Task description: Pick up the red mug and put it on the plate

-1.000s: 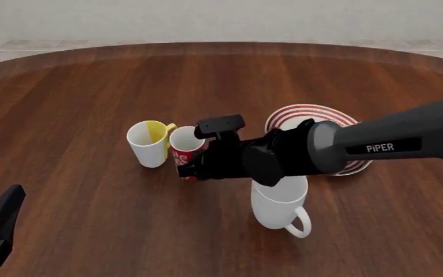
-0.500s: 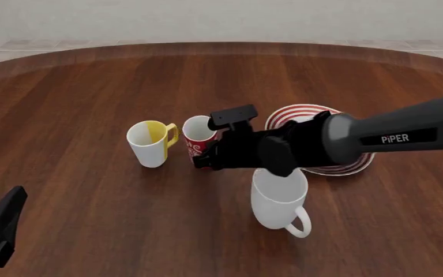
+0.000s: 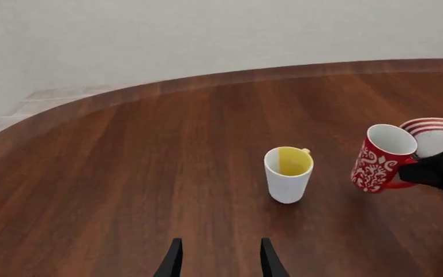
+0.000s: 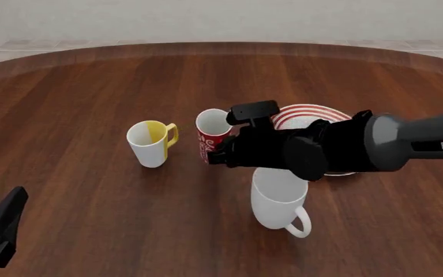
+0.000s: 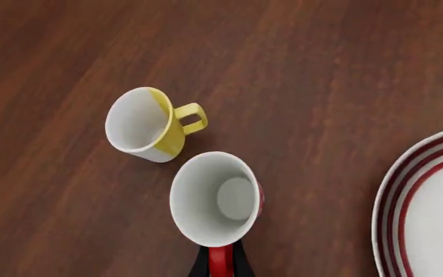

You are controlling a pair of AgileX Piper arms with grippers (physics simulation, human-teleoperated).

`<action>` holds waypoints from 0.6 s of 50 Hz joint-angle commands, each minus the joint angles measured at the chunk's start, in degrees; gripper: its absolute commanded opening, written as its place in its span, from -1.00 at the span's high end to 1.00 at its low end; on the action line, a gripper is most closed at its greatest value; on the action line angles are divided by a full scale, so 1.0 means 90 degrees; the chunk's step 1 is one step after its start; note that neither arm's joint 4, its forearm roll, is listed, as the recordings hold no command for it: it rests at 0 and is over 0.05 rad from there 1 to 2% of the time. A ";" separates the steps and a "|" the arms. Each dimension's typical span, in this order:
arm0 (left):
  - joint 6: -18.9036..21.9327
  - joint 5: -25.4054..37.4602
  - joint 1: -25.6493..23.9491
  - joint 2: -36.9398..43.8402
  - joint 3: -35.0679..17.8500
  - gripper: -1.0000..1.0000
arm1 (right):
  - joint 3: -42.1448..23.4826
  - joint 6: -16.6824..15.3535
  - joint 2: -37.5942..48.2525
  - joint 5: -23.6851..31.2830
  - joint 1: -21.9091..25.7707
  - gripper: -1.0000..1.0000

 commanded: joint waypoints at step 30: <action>-0.0009 -0.0293 -0.0038 0.0000 0.0337 -1.00 | -0.1405 -0.0215 0.0369 0.1742 -0.0306 1.00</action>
